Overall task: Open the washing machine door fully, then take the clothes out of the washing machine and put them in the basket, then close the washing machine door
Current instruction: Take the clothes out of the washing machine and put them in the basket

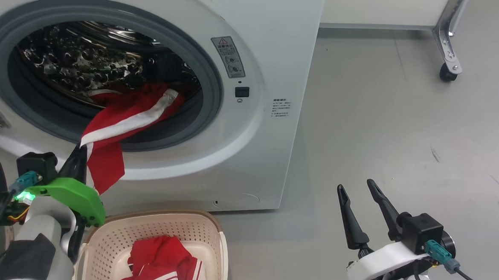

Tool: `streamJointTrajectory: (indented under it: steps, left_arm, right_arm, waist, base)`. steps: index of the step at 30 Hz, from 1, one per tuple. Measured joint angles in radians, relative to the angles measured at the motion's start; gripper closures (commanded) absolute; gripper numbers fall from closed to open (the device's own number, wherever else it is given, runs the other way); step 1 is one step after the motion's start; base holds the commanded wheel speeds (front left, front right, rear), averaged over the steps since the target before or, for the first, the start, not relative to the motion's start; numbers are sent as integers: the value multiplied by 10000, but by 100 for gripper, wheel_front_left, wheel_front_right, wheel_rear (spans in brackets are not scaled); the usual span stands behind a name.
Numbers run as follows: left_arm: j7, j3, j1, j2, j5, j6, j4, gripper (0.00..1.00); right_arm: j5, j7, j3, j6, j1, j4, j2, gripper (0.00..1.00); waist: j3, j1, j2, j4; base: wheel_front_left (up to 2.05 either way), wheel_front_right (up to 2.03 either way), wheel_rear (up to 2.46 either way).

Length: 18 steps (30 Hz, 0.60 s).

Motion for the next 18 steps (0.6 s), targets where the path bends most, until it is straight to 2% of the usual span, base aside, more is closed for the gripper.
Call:
streamJointTrajectory:
  steps: [12,18]
  left_arm:
    - [-92,217,715,56,2,6,-1515,100]
    - [-92,391,754,29,180,8,-3806,100]
  right_arm:
    - [0,0,8,2,458,10,6,0]
    - [0,0,63,10,478,-6,10,0]
  waist:
    - [-718,0,0,437]
    - [-851,0,0,566]
  base:
    - [0,0,0]
    - [0,0,0]
